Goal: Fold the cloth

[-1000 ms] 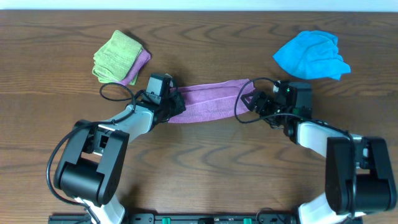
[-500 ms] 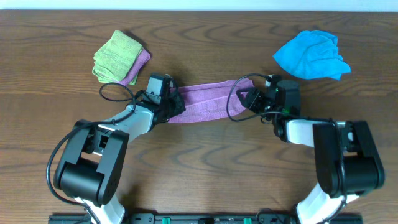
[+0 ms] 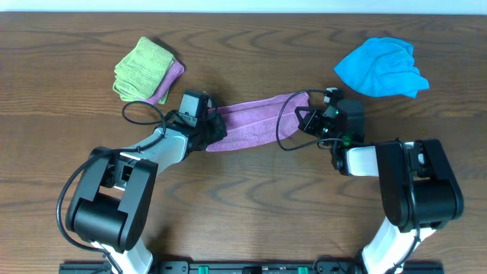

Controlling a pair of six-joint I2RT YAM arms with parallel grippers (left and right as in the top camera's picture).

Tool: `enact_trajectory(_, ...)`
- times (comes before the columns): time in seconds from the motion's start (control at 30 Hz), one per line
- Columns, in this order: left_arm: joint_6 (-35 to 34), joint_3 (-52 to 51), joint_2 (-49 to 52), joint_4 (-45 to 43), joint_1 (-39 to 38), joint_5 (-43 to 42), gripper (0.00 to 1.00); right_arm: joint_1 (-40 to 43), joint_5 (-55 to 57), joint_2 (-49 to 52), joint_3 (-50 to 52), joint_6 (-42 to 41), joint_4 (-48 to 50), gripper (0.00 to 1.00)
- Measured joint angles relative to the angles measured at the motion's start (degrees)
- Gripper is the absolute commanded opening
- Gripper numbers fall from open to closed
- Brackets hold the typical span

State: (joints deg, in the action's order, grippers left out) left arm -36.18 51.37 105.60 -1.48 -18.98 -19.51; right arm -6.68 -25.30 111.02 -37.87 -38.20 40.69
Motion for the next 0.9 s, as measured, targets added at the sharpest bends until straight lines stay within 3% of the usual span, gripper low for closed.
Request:
enact_trajectory(0.47, 0.00, 2.23, 0.07, 1.29, 0.00, 0.02, 0.06, -0.42, -3.32, -6.80, -2.19, 3.34, -2.01, 0.01)
enact_trajectory(0.9, 0.02, 2.23, 0.07, 1.29, 0.04, 0.85, 0.06, -8.48, -4.76, -7.13, -16.02, 15.37, -22.97, 0.01)
